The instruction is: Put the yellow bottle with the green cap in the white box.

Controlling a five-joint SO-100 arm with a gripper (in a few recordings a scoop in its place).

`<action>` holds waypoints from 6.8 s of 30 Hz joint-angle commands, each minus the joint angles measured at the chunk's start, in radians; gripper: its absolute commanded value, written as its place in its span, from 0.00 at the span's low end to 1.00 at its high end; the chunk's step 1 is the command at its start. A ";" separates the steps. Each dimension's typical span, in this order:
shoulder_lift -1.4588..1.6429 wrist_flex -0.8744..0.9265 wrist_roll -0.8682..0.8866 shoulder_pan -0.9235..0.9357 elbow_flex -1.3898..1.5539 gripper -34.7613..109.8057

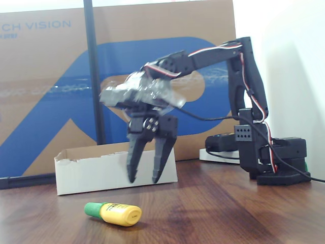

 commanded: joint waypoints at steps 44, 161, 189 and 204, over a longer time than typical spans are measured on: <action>-0.477 0.104 0.008 0.034 -0.557 0.45; 0.089 0.029 0.038 0.862 -0.330 0.24; 0.632 -0.032 0.083 0.873 0.141 0.24; 1.549 -0.077 0.000 0.601 0.772 0.24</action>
